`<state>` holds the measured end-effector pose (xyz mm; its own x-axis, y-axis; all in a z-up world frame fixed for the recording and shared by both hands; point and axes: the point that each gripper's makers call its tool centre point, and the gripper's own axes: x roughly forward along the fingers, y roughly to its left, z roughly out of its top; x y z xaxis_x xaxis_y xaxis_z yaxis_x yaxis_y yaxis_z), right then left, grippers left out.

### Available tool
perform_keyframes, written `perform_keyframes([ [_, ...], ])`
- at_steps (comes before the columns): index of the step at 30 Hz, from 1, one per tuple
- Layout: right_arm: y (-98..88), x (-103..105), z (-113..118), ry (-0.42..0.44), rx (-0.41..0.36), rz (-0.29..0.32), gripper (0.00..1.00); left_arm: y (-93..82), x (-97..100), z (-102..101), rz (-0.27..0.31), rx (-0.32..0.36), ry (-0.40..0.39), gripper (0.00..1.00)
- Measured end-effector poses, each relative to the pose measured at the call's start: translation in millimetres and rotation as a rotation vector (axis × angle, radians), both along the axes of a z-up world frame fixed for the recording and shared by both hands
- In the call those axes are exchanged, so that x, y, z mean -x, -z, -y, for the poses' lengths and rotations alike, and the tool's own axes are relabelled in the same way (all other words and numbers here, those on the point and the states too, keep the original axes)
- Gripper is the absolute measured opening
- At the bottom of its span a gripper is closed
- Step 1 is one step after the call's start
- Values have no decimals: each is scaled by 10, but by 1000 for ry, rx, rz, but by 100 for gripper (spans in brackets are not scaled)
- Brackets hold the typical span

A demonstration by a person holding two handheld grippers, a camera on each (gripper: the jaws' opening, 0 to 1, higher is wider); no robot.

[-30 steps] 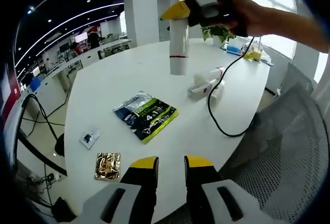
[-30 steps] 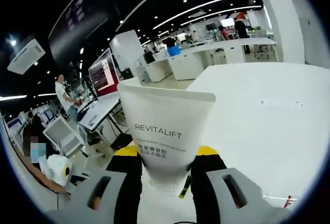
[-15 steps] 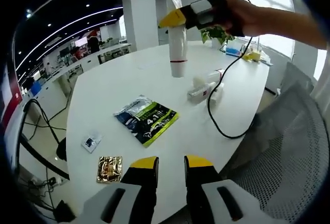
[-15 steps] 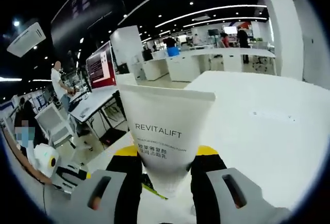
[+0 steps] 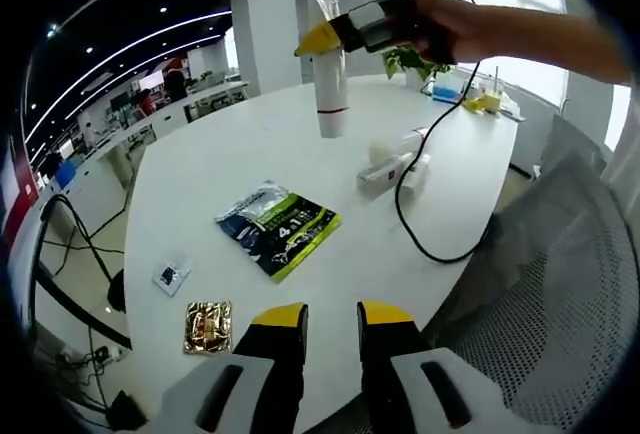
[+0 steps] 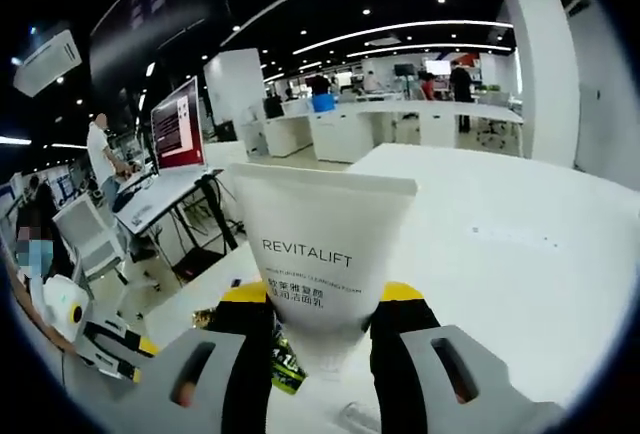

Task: Arrange the skincare products in the storage area until every visible bottle or jar stands upright without overlapping.

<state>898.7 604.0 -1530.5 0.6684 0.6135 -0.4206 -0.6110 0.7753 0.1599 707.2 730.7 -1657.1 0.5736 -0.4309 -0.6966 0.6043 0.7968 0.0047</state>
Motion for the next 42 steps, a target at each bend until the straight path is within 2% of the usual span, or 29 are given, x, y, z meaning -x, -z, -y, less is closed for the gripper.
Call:
perform_keyframes([
  [14,91,-329,156,55,11,-2,33,16,-7,-20,-6,-5,-8,20],
  [16,102,-372,173,62,12,-5,33,26,11,-10,-20,3,-11,18],
  [18,106,-403,178,64,15,0,33,40,28,0,-33,4,-5,15],
  [31,147,-530,197,59,64,21,33,52,24,-7,-31,-7,-3,16],
  [42,228,-729,225,76,98,38,34,52,26,-11,-31,-9,-3,16],
])
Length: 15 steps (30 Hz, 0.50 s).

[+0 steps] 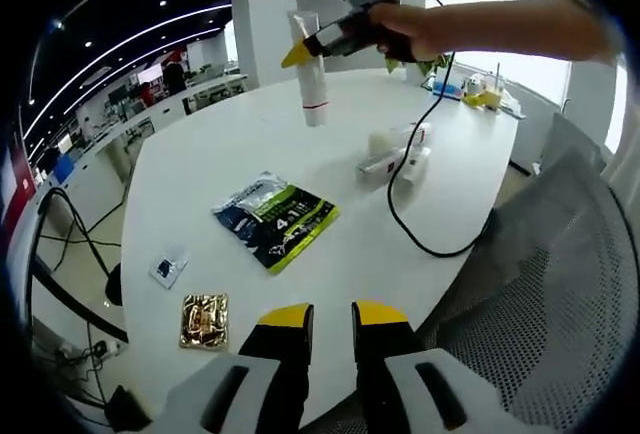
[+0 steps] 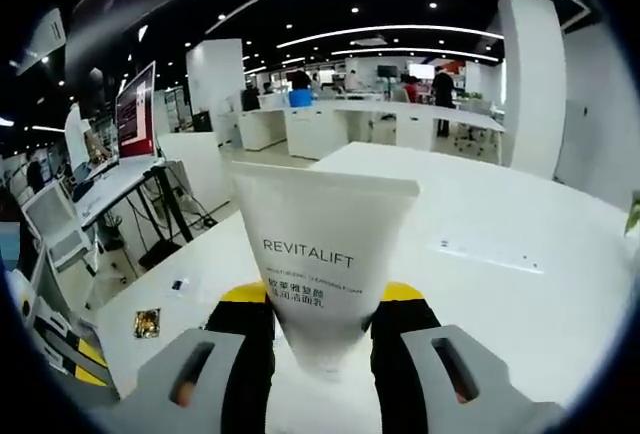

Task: Arrange the skincare products in the storage area until every visible bottle or jar stands upright without overlapping.

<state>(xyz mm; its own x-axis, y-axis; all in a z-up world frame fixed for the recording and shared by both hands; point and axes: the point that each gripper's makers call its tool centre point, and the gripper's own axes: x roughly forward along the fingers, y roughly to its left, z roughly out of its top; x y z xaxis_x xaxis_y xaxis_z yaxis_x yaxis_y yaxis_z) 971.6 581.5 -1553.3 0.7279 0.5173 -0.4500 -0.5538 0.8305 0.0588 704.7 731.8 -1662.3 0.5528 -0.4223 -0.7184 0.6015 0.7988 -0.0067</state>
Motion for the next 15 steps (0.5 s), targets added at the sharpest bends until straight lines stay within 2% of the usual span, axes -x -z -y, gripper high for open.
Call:
perform_keyframes([
  [3,25,-51,16,14,11,2,34,9,32,12,-9,5,-7,16],
  [5,22,-62,36,30,6,-3,34,22,69,73,2,-22,46,16],
  [15,37,-98,157,82,19,-48,34,56,104,88,-29,-7,43,16],
])
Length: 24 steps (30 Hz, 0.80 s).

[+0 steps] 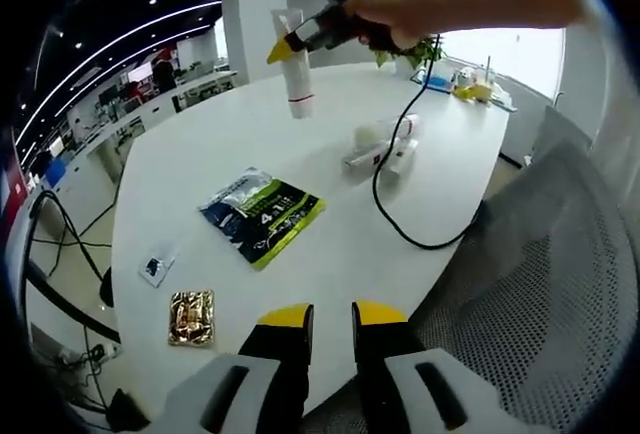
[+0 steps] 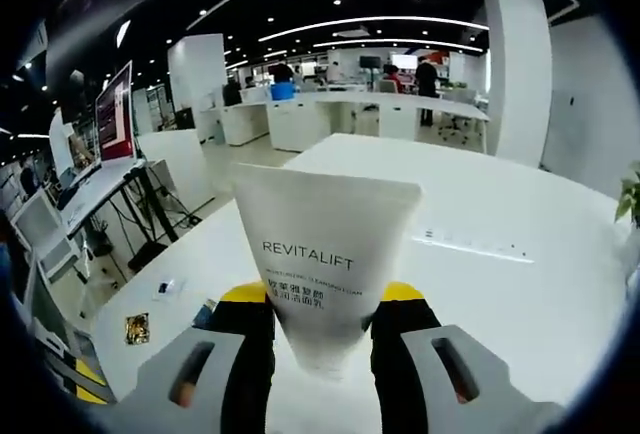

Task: Arrange the skincare products in the storage area until every visible bottle or jar stands upright without overlapping.

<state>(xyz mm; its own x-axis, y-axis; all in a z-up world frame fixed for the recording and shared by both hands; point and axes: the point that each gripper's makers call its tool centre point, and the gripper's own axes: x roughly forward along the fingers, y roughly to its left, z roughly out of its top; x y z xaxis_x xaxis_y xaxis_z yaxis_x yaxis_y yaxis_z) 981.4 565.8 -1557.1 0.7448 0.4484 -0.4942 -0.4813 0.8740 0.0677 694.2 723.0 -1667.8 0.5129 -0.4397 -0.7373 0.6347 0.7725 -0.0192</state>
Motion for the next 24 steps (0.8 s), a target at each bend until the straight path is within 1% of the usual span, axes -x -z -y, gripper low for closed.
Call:
perform_keyframes([
  [4,-9,-40,14,12,-4,-11,34,9,-10,-18,-12,6,-14,16],
  [9,32,-119,10,28,4,-21,34,-5,-14,-11,-3,9,-11,16],
  [14,102,-189,-43,28,11,-15,34,-28,-42,-29,13,11,-20,16],
  [19,175,-198,-85,26,4,-19,33,-24,-61,-69,28,-3,-27,16],
  [24,237,-190,-134,7,8,-4,33,-24,-76,-97,37,-11,-37,16],
])
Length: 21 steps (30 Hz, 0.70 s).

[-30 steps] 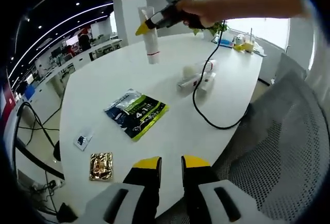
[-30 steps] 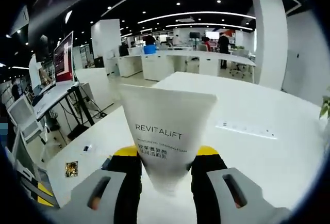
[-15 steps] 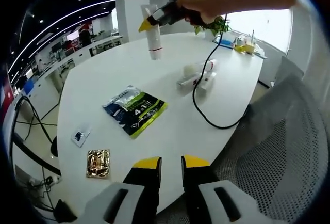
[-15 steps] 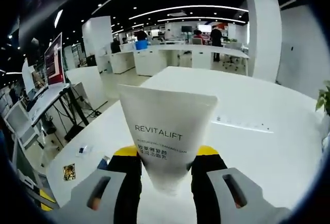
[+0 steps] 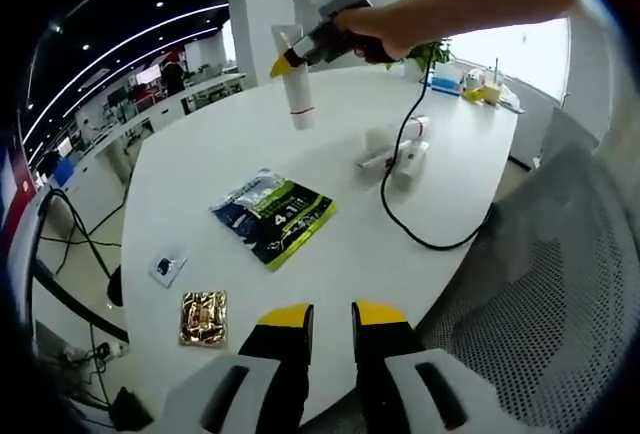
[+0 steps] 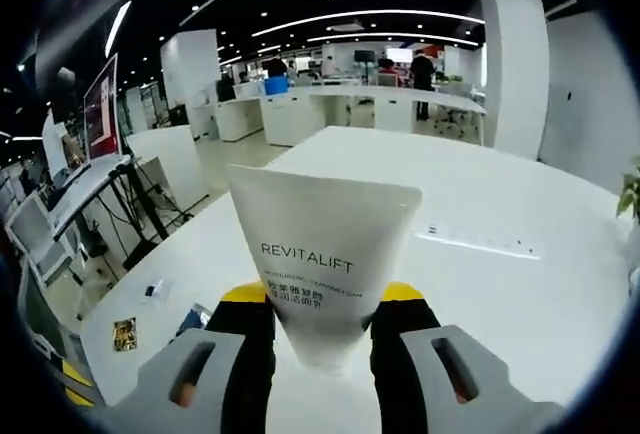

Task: Arrange the skincare products in the storage area until every visible bottle or jar stands upright without overlapping.

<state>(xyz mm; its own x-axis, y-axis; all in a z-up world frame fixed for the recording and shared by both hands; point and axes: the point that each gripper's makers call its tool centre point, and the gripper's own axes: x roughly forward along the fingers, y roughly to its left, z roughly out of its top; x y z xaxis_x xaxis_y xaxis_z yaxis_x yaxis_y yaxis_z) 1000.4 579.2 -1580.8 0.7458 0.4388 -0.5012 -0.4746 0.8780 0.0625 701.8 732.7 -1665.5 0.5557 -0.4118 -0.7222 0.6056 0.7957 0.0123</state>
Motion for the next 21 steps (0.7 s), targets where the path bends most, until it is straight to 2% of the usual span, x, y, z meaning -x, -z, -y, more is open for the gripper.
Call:
perform_keyframes([
  [9,22,8,37,-3,15,17,33,-31,-16,-17,29,-13,2,16],
  [21,108,-153,211,22,29,16,33,-49,-47,-46,44,-17,-11,16],
])
